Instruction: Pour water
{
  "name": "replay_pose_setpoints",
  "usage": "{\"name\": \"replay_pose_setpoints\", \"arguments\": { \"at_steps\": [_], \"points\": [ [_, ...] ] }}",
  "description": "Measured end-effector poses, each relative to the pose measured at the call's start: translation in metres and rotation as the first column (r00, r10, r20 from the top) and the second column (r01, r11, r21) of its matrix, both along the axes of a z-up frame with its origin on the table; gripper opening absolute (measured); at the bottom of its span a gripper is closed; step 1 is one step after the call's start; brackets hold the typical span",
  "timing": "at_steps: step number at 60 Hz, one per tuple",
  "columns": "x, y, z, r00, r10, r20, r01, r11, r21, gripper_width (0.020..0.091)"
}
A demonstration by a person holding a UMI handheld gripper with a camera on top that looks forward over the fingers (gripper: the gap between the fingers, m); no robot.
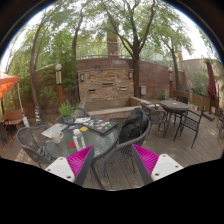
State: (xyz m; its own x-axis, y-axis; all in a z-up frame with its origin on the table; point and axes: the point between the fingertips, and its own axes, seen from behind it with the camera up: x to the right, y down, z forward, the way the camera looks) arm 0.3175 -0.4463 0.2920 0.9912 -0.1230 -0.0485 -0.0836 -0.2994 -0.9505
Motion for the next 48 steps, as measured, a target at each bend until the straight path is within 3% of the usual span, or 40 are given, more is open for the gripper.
{"name": "replay_pose_setpoints", "arguments": {
  "at_steps": [13,22,32,48],
  "points": [
    [-0.019,0.016,-0.002,0.998,-0.066,0.021,0.066,0.998,-0.003,0.083],
    [-0.065,0.043,-0.023,0.998,-0.06,0.035,0.06,0.998,-0.011,0.0833],
    [-0.134,0.108,-0.082,0.999,0.04,0.021,-0.04,0.999,-0.01,0.0834],
    [-0.195,0.245,-0.183,0.994,0.108,0.018,-0.109,0.993,0.052,0.082]
  ]
}}
